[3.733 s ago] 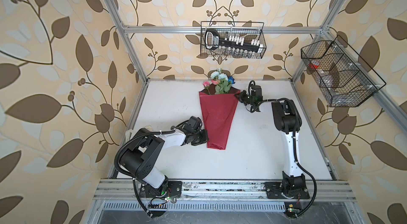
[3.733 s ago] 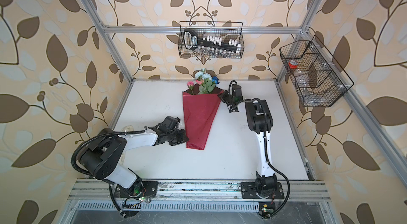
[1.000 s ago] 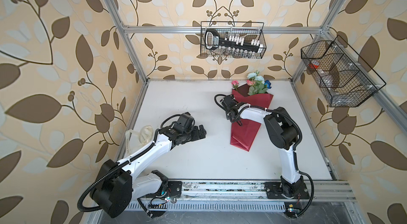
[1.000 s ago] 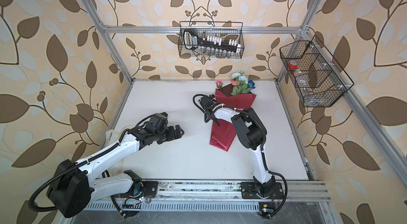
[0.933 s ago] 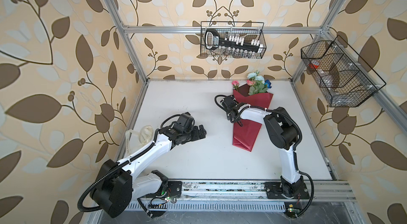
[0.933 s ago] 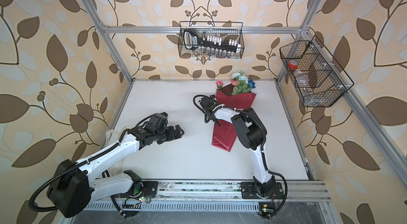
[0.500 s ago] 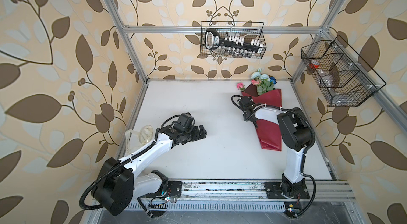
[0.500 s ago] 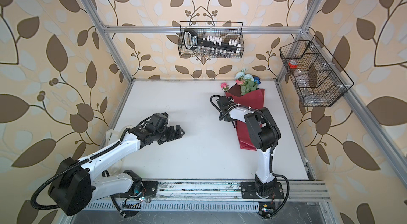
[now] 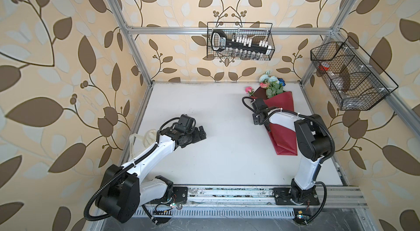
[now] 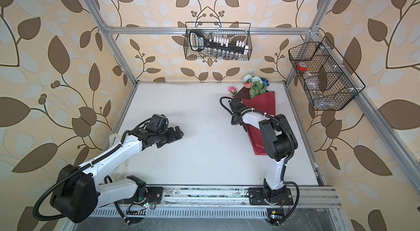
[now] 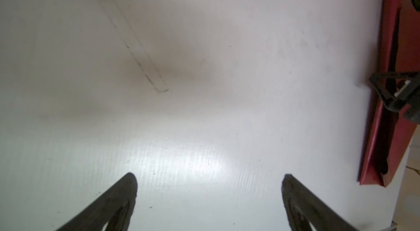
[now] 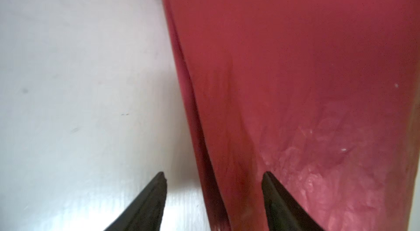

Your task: Tie the bouquet of fake flowers

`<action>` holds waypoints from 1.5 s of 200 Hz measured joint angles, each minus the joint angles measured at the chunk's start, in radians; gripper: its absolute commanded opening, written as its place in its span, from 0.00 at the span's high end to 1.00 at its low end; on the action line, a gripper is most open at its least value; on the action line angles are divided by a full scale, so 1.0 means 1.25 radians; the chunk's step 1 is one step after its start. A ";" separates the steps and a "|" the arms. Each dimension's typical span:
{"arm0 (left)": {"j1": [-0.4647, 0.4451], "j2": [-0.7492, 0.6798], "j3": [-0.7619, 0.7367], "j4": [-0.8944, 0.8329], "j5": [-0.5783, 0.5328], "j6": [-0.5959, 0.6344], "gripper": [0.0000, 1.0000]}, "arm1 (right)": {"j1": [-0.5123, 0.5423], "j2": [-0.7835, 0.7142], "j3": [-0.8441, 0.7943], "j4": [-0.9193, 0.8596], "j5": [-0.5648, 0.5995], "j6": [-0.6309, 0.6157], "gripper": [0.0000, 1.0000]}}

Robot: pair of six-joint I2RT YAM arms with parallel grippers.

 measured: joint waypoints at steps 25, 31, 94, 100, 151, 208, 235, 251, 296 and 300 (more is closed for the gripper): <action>0.077 -0.036 0.000 -0.063 -0.092 -0.003 0.01 | 0.000 -0.077 0.000 0.001 -0.048 0.006 0.03; 0.104 -0.042 0.001 -0.076 -0.114 -0.005 0.01 | 0.000 -0.099 0.000 0.001 -0.061 0.007 0.01; 0.398 0.025 0.006 -0.062 -0.216 -0.081 0.01 | 0.000 -0.230 -0.002 0.015 -0.190 0.043 0.01; 0.403 0.033 0.010 -0.062 -0.232 -0.087 0.01 | 0.000 -0.237 -0.005 0.017 -0.197 0.046 0.00; 0.544 0.136 0.088 -0.015 -0.241 -0.090 0.01 | 0.001 -0.311 -0.046 0.025 -0.208 0.074 0.00; 0.647 0.272 0.087 0.035 -0.136 -0.087 0.15 | 0.001 -0.370 -0.064 0.043 -0.185 0.099 0.00; 0.646 0.320 0.084 0.060 -0.103 -0.090 0.31 | 0.001 -0.382 -0.073 0.049 -0.175 0.110 0.00; 0.647 0.323 0.082 0.076 -0.085 -0.098 0.48 | 0.001 -0.385 -0.075 0.049 -0.166 0.116 0.00; 0.642 0.328 0.037 0.220 0.024 -0.109 0.83 | -0.002 -0.407 -0.086 0.053 -0.142 0.139 0.00; 0.636 0.329 0.030 0.236 0.033 -0.105 0.85 | -0.003 -0.409 -0.086 0.054 -0.141 0.143 0.00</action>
